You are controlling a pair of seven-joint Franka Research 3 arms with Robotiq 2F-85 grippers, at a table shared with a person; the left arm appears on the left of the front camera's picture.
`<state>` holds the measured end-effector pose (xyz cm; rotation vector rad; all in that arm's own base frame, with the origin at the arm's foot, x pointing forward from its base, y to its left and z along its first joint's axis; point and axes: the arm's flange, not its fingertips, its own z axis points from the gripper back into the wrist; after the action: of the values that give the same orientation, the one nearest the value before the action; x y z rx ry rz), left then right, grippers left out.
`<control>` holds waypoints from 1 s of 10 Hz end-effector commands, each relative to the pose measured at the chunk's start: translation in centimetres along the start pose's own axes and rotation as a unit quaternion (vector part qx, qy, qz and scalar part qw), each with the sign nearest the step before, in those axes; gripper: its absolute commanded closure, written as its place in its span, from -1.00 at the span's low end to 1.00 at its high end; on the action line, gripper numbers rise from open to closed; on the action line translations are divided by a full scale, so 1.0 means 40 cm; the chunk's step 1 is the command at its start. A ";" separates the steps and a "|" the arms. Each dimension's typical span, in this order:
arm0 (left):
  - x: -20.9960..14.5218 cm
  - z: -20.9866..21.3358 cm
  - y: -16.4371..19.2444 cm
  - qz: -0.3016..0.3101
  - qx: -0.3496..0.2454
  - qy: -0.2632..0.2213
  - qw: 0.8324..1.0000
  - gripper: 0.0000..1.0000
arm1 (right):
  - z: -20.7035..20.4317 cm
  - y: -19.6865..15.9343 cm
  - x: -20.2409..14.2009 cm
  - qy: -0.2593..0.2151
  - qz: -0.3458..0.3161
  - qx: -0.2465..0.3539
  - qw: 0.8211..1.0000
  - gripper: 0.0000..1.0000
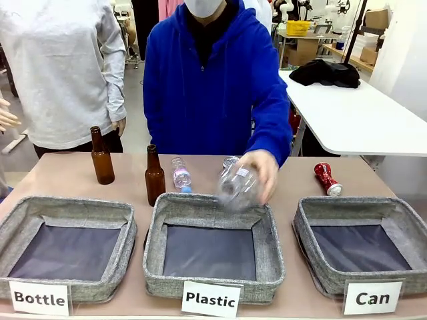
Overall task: Sort the can waste into the basket.
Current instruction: Pick up the can waste from the table and place it in the right Fabric basket.
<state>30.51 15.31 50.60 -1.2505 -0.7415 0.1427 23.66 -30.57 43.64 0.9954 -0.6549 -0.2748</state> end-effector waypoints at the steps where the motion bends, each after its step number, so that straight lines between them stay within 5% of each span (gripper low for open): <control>1: 0.002 0.002 0.001 -0.012 -0.006 0.000 1.000 -1.00 | -0.047 0.069 0.031 0.008 0.027 -0.005 1.000 -1.00; 5: 0.002 0.002 0.001 -0.012 -0.006 0.000 1.000 -1.00 | -0.363 0.313 0.116 0.120 0.127 -0.054 0.983 -1.00; 10: 0.002 0.002 0.001 -0.012 -0.006 0.000 1.000 -1.00 | -0.734 0.476 0.060 0.191 0.214 -0.103 0.952 -1.00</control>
<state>30.63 15.32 50.49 -1.2497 -0.7382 0.1414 41.31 -1.19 50.17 0.6834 -0.4550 0.2527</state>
